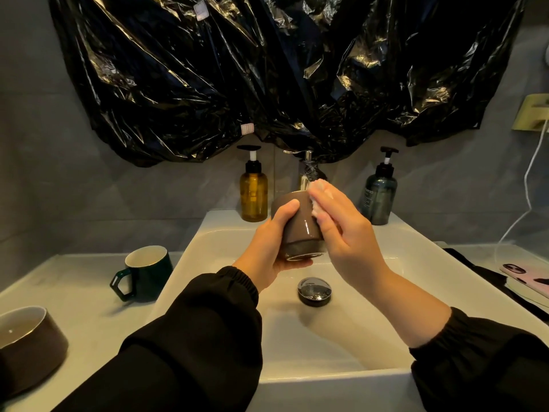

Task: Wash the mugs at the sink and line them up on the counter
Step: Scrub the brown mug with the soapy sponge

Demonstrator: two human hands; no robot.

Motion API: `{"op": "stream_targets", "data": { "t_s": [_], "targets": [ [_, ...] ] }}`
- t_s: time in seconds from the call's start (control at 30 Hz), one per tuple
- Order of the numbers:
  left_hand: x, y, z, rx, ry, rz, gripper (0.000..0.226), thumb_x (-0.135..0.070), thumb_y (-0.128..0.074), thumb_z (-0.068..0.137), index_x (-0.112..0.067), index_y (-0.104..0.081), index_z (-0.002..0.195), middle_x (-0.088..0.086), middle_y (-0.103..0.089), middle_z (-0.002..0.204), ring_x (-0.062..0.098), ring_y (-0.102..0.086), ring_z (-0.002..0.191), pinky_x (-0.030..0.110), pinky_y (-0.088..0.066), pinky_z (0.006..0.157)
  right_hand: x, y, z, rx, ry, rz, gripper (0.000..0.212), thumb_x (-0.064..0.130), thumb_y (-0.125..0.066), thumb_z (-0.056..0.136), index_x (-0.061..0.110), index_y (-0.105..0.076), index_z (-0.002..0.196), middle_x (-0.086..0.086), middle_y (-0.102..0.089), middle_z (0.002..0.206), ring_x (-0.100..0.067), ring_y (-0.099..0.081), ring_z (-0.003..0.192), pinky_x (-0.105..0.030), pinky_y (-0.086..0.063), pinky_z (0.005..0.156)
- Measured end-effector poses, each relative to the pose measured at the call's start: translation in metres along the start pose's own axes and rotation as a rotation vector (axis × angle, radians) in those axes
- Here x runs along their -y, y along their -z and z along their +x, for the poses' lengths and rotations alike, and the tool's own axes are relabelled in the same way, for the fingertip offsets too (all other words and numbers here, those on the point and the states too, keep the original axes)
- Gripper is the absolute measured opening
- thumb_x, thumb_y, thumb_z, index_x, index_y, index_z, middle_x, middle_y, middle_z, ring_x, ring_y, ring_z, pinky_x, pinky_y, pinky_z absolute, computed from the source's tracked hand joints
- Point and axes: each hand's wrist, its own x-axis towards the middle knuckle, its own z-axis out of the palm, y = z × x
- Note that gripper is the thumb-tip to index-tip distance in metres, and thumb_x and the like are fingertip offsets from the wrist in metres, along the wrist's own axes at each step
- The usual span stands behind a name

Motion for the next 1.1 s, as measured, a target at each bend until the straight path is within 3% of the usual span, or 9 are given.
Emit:
{"op": "stream_targets", "data": {
  "t_s": [0.13,0.23,0.33,0.57,0.63,0.77,0.83,0.93,1.1],
  "targets": [
    [-0.002,0.004,0.001,0.0,-0.022,-0.027,0.048,-0.058,-0.057,0.081,-0.024,-0.06,0.116,0.01,-0.068,0.11,0.026,-0.065,0.1,0.048,-0.054,0.087,0.004,-0.006,-0.004,0.014,0.148,-0.054,0.036,0.013,-0.043,0.097,0.01,-0.057,0.13,-0.005,-0.051,0.139,-0.008,-0.038,0.135,-0.021,-0.031,0.111],
    [-0.003,0.002,0.001,-0.012,-0.014,0.019,0.051,-0.055,-0.058,0.082,-0.023,-0.054,0.122,0.009,-0.067,0.111,0.027,-0.066,0.098,0.044,-0.057,0.079,0.001,-0.009,0.008,-0.039,-0.034,0.028,0.039,0.017,-0.04,0.098,0.012,-0.052,0.134,0.001,-0.049,0.141,0.0,-0.037,0.132,-0.016,-0.029,0.11],
    [-0.003,-0.001,-0.001,-0.016,-0.004,0.012,0.052,-0.056,-0.057,0.082,-0.023,-0.052,0.122,0.008,-0.066,0.111,0.028,-0.065,0.099,0.041,-0.057,0.077,-0.006,-0.004,0.01,-0.021,-0.265,0.171,0.04,0.025,-0.037,0.101,0.016,-0.045,0.14,0.004,-0.047,0.142,-0.001,-0.04,0.129,-0.026,-0.034,0.111],
    [-0.006,0.004,0.0,-0.019,-0.028,0.011,0.053,-0.058,-0.055,0.082,-0.022,-0.056,0.121,0.011,-0.067,0.111,0.028,-0.066,0.098,0.043,-0.057,0.078,0.01,-0.007,-0.006,0.047,0.002,0.12,0.049,0.021,-0.04,0.099,0.031,-0.027,0.145,0.005,-0.042,0.146,-0.006,-0.04,0.133,-0.028,-0.042,0.105],
    [-0.005,0.001,-0.002,-0.006,-0.034,0.058,0.054,-0.057,-0.057,0.082,-0.024,-0.055,0.124,0.01,-0.067,0.112,0.028,-0.067,0.098,0.042,-0.058,0.074,0.011,-0.01,0.003,-0.01,-0.054,0.154,0.046,0.024,-0.041,0.1,0.027,-0.034,0.145,0.008,-0.046,0.143,-0.004,-0.042,0.131,-0.028,-0.041,0.106],
    [-0.005,-0.002,-0.003,-0.011,-0.008,0.021,0.054,-0.054,-0.056,0.083,-0.023,-0.049,0.126,0.009,-0.065,0.114,0.029,-0.066,0.099,0.039,-0.057,0.071,0.007,-0.006,0.017,-0.07,-0.25,0.274,0.032,0.025,-0.036,0.104,0.025,-0.047,0.134,0.013,-0.052,0.127,0.005,-0.048,0.117,-0.008,-0.039,0.093],
    [-0.004,-0.002,-0.003,-0.016,-0.007,0.005,0.054,-0.056,-0.056,0.083,-0.023,-0.05,0.126,0.009,-0.066,0.113,0.029,-0.066,0.099,0.04,-0.057,0.073,0.005,-0.004,0.014,-0.038,-0.276,0.282,0.032,0.024,-0.035,0.104,0.025,-0.047,0.134,0.01,-0.052,0.13,0.003,-0.048,0.118,-0.011,-0.041,0.095],
    [-0.003,0.0,-0.002,-0.038,-0.001,-0.07,0.051,-0.057,-0.056,0.082,-0.02,-0.056,0.117,0.011,-0.067,0.107,0.029,-0.066,0.097,0.043,-0.056,0.079,0.008,-0.003,0.002,0.009,-0.135,0.175,0.037,0.022,-0.039,0.102,0.02,-0.047,0.138,0.007,-0.048,0.14,0.0,-0.04,0.13,-0.024,-0.036,0.109],
    [-0.004,0.008,-0.003,-0.056,0.027,-0.188,0.055,-0.06,-0.057,0.081,-0.017,-0.059,0.116,0.014,-0.067,0.106,0.029,-0.065,0.098,0.045,-0.054,0.085,0.002,-0.002,-0.004,0.124,0.193,0.027,0.043,0.005,-0.049,0.093,0.009,-0.052,0.135,-0.003,-0.047,0.143,-0.011,-0.037,0.138,-0.025,-0.036,0.11]
  ]
}}
